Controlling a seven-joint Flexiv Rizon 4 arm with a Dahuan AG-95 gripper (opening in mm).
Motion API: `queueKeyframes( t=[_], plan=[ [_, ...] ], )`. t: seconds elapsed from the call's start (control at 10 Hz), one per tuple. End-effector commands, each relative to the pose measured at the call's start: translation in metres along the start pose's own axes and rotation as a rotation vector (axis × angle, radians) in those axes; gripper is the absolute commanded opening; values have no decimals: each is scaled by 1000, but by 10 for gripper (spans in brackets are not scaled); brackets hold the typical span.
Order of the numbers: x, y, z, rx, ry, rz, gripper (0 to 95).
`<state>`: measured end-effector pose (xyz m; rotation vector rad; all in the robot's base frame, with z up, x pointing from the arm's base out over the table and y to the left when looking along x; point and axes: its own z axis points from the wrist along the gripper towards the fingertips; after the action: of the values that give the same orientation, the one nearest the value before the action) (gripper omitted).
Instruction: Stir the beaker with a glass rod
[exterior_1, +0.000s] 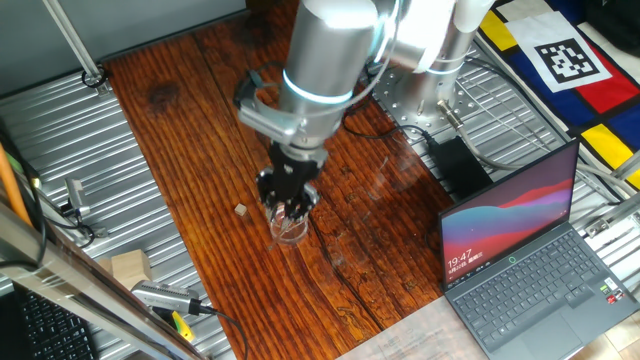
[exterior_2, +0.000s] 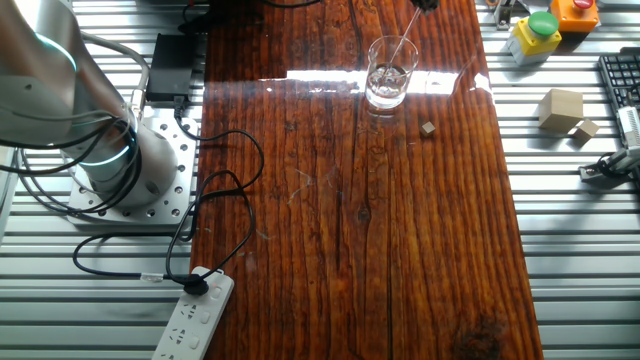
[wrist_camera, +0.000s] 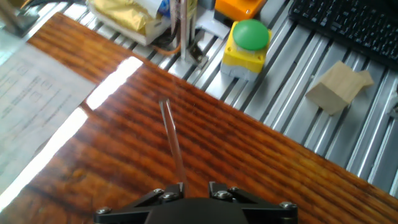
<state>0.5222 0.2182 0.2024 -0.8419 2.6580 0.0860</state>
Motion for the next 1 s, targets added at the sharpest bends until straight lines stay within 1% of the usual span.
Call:
queueKeyframes(
  t=[0.1,0.2,0.3,0.4,0.5,0.6,0.7,0.8,0.9,1.0],
  plan=[
    [8,-6,-10,-13,27,-7,190],
    [13,-9,-17,-22,51,-8,190],
    [22,-12,-26,-48,95,-4,0],
    [26,-14,-32,-68,127,6,0],
    [31,-15,-38,-78,174,16,0],
    [35,-16,-43,-78,223,29,0],
    [37,-17,-46,-85,279,48,0],
    [37,-17,-45,-86,289,47,0],
    [36,-17,-45,-88,286,48,0],
    [36,-17,-44,-92,277,51,0]
  ],
)
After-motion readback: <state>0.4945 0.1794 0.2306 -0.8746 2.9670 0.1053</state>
